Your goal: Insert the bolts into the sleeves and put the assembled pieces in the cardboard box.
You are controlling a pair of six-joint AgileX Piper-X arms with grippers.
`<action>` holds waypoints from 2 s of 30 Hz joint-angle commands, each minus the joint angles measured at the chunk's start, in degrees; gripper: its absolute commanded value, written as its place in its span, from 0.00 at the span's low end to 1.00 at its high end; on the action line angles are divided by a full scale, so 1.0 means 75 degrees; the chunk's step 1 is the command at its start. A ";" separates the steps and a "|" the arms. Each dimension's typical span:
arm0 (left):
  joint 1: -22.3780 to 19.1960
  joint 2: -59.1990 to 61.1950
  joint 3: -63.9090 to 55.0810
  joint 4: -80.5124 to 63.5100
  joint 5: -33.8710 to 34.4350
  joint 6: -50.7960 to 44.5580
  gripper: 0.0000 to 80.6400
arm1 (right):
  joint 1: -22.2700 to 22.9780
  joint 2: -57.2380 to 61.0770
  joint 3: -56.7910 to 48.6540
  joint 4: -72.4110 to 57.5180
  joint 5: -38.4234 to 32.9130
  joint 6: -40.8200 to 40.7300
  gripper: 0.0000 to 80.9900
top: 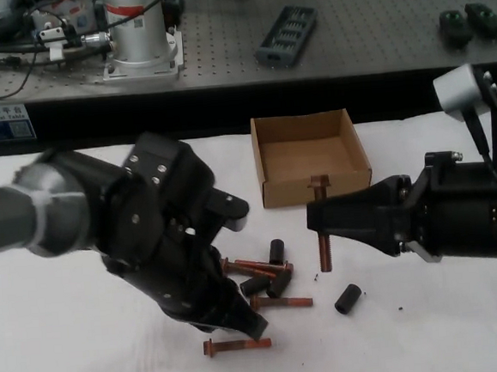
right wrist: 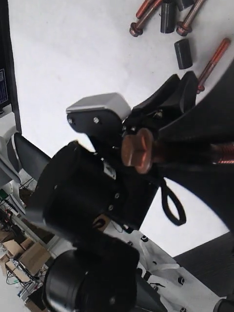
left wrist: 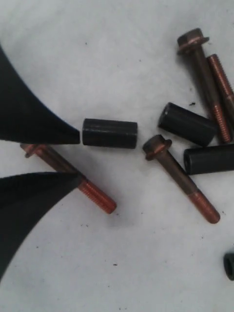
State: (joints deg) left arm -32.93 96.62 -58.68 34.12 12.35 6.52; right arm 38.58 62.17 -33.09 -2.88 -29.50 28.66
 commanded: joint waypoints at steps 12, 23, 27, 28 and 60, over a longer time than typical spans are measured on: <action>-0.0091 0.1235 -0.1148 -0.0175 -0.0585 0.0402 0.20 | -0.0057 -0.0060 -0.0005 -0.0182 -0.0543 0.0176 0.00; -0.0070 0.1239 -0.1326 0.0182 -0.0576 0.1248 0.37 | -0.0057 -0.0060 -0.0005 -0.0182 -0.0543 0.0176 0.00; -0.0070 0.1239 -0.1326 0.0370 -0.0495 0.1680 0.37 | -0.0080 -0.0060 -0.0005 -0.0182 -0.0595 0.0176 0.00; -0.0070 0.1239 -0.1326 0.0369 -0.0411 0.1759 0.37 | -0.0076 -0.0060 -0.0005 -0.0182 -0.0648 0.0176 0.00; -0.0071 0.1778 -0.1326 0.0141 -0.0168 0.2848 0.37 | -0.0076 -0.0513 0.0001 0.0073 -0.1291 0.0348 0.00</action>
State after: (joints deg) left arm -33.59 109.09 -67.88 35.93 11.37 27.02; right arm 38.41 59.37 -32.80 -2.05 -38.32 31.19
